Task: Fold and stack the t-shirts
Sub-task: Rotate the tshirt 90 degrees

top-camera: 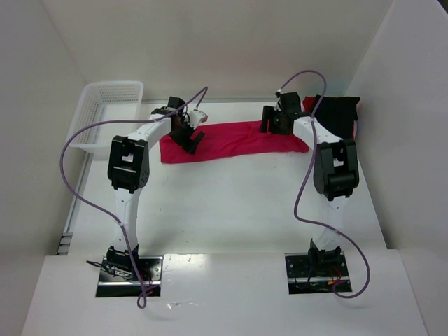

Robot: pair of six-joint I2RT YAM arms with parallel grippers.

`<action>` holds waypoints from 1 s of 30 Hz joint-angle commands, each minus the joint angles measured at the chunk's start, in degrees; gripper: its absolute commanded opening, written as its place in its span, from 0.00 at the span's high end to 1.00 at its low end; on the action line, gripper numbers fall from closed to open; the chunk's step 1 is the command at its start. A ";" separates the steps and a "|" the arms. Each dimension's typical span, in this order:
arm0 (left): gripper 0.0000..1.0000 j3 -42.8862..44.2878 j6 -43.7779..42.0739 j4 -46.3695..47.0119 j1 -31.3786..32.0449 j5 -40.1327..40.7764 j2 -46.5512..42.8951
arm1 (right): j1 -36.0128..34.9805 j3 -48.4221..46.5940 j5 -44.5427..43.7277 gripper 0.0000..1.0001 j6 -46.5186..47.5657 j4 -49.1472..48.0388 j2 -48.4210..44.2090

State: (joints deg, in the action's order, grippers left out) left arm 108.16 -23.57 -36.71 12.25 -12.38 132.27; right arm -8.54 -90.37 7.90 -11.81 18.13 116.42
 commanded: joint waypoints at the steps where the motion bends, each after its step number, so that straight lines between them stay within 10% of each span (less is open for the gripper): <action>1: 0.01 -2.69 2.91 -5.74 0.23 -0.81 -0.43 | -0.17 -3.24 -2.63 0.27 -1.37 1.82 2.22; 30: 0.01 -29.74 12.67 -6.63 11.65 -3.70 -17.03 | -3.68 -14.30 -7.20 0.27 -4.27 3.23 14.97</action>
State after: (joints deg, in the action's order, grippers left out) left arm 83.59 -14.41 -39.42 21.74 -9.41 115.77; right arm -11.00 -101.14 1.26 -15.35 21.37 130.04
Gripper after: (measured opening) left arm 0.990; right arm 0.732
